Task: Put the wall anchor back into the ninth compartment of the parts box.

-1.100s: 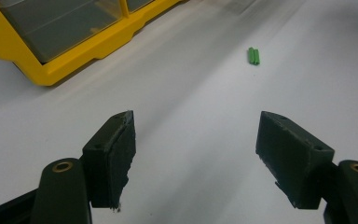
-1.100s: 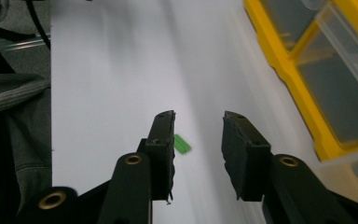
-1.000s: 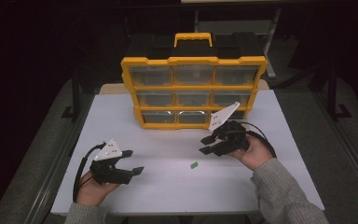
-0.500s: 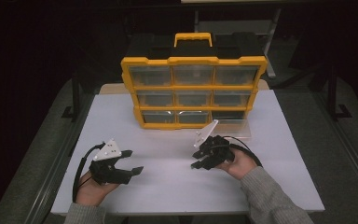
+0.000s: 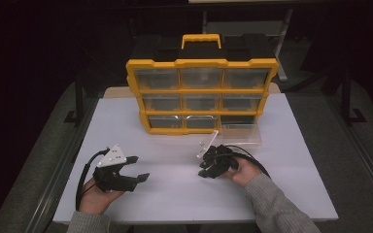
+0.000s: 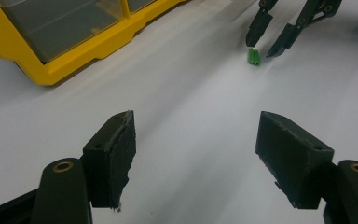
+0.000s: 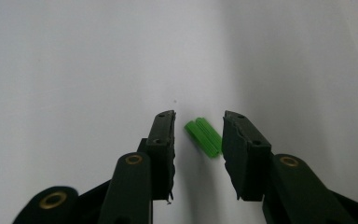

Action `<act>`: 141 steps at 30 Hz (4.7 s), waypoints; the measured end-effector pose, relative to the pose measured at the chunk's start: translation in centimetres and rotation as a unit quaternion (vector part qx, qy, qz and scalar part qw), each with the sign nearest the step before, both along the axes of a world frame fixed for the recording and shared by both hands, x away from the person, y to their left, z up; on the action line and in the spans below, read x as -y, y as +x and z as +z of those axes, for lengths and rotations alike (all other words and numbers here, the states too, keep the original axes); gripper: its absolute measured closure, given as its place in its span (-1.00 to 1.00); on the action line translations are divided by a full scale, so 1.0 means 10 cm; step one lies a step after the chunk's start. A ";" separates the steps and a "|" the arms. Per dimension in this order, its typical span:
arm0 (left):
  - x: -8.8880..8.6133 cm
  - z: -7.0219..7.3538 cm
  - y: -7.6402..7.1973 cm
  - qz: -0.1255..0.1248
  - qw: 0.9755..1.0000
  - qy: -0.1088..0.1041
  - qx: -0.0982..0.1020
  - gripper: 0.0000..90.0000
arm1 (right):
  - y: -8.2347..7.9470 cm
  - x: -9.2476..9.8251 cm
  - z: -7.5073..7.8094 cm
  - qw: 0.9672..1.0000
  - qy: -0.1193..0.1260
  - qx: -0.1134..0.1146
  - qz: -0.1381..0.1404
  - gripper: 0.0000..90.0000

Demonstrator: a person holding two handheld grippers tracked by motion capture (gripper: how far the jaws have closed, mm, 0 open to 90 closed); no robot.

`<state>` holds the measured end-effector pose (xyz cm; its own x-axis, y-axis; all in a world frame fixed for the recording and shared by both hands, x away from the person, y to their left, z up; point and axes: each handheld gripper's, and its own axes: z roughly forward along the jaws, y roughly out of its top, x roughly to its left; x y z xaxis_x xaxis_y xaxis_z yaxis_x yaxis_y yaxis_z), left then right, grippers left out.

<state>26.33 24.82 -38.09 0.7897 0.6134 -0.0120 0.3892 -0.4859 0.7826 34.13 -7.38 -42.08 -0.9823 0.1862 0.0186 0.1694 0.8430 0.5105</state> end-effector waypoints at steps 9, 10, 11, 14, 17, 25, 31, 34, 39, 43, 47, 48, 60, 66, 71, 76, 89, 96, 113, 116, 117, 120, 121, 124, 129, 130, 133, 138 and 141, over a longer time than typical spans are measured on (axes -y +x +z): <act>0.00 0.00 0.00 0.000 1.000 0.000 0.000 -0.37 | 0.00 0.01 -0.07 1.000 0.000 -0.007 -0.001 0.47; 0.00 0.00 0.00 0.000 1.000 -0.001 0.000 -0.37 | -0.01 0.01 -0.07 1.000 -0.002 -0.010 -0.002 0.47; 0.00 0.00 0.00 0.000 1.000 -0.001 0.000 -0.37 | -0.02 0.01 -0.07 1.000 -0.006 -0.008 -0.002 0.47; 0.00 0.00 0.00 0.000 1.000 0.001 0.000 -0.37 | -0.04 -0.01 -0.08 1.000 -0.011 -0.011 0.001 0.49; 0.00 0.00 0.00 0.000 1.000 0.001 -0.001 -0.37 | -0.05 -0.03 -0.08 1.000 -0.010 -0.006 0.009 0.53; 0.00 0.00 0.00 -0.001 1.000 -0.001 -0.002 -0.37 | -0.05 -0.08 -0.08 1.000 -0.020 0.003 0.019 0.69; -0.01 -0.01 0.00 0.002 1.000 -0.002 -0.004 -0.37 | -0.04 -0.10 -0.08 1.000 -0.028 -0.001 0.014 0.81; -0.01 0.00 0.01 0.000 1.000 0.003 -0.003 -0.37 | 0.00 -0.10 -0.08 0.999 -0.026 -0.014 0.015 0.84; -0.01 -0.01 0.01 0.002 1.000 -0.002 -0.004 -0.38 | 0.02 -0.09 -0.08 0.999 -0.023 -0.030 0.011 0.85; -0.02 -0.01 0.01 0.000 1.000 0.001 -0.004 -0.38 | 0.05 -0.09 -0.08 0.999 -0.019 -0.030 0.020 0.85; -0.03 -0.01 0.01 -0.001 1.000 0.002 -0.003 -0.38 | 0.06 -0.08 -0.08 0.999 -0.017 -0.040 0.017 0.85; -0.02 -0.01 0.01 0.001 1.000 -0.001 -0.002 -0.37 | 0.06 -0.07 -0.08 0.999 -0.015 -0.044 0.018 0.85; -0.02 0.00 0.01 -0.001 1.000 0.002 -0.003 -0.37 | 0.05 0.02 0.16 0.999 0.007 -0.051 0.017 0.85; -0.02 0.00 0.00 0.000 1.000 0.002 -0.003 -0.37 | 0.08 0.12 0.36 0.999 0.027 -0.043 0.018 0.85; -0.01 0.00 0.01 -0.002 1.000 0.003 -0.003 -0.37 | 0.13 0.21 0.52 0.999 0.035 -0.040 0.008 0.85; -0.02 0.00 0.01 -0.001 1.000 0.001 -0.003 -0.37 | 0.19 0.30 0.72 0.998 0.045 -0.031 -0.004 0.85; -0.03 0.01 0.01 -0.002 1.000 0.001 0.001 -0.37 | 0.39 0.62 1.06 0.997 0.066 -0.015 -0.049 0.85; -0.02 0.01 0.01 -0.002 1.000 0.001 0.000 -0.37 | 0.47 0.75 1.07 0.995 0.063 -0.014 -0.072 0.85; -0.03 0.00 0.01 0.001 1.000 0.001 -0.003 -0.37 | 0.60 1.07 1.02 0.990 0.061 -0.015 -0.129 0.85; -0.03 0.00 0.01 0.001 1.000 0.001 -0.003 -0.37 | 0.62 1.12 0.98 0.988 0.058 -0.017 -0.139 0.85; -0.03 0.00 0.01 0.001 1.000 0.001 -0.003 -0.37 | 0.62 1.14 0.97 0.988 0.058 -0.019 -0.141 0.85; -0.03 0.00 0.01 0.002 1.000 0.001 -0.003 -0.37 | 0.64 1.18 0.93 0.988 0.056 -0.014 -0.146 0.85; -0.03 0.00 0.01 0.002 1.000 0.001 -0.003 -0.37 | 0.64 1.19 0.92 0.987 0.056 -0.016 -0.150 0.85; -0.04 0.00 0.01 0.002 1.000 0.001 -0.003 -0.37 | 0.65 1.24 0.88 0.986 0.054 -0.014 -0.156 0.84; -0.03 0.00 0.01 0.003 1.000 -0.001 -0.004 -0.37 | 0.65 1.28 0.85 0.985 0.062 -0.017 -0.163 0.81; -0.03 0.00 0.01 0.003 1.000 -0.001 -0.004 -0.37 | 0.66 1.28 0.85 0.984 0.062 -0.017 -0.163 0.80; -0.03 0.00 0.01 0.003 1.000 -0.001 -0.004 -0.37 | 0.66 1.27 0.85 0.985 0.062 -0.019 -0.162 0.78; -0.03 0.01 0.01 0.003 1.000 -0.002 -0.003 -0.37 | 0.65 1.26 0.86 0.985 0.062 -0.017 -0.159 0.76; -0.04 0.01 0.01 0.003 1.000 -0.001 -0.003 -0.37 | 0.62 1.22 0.88 0.986 0.064 -0.020 -0.155 0.75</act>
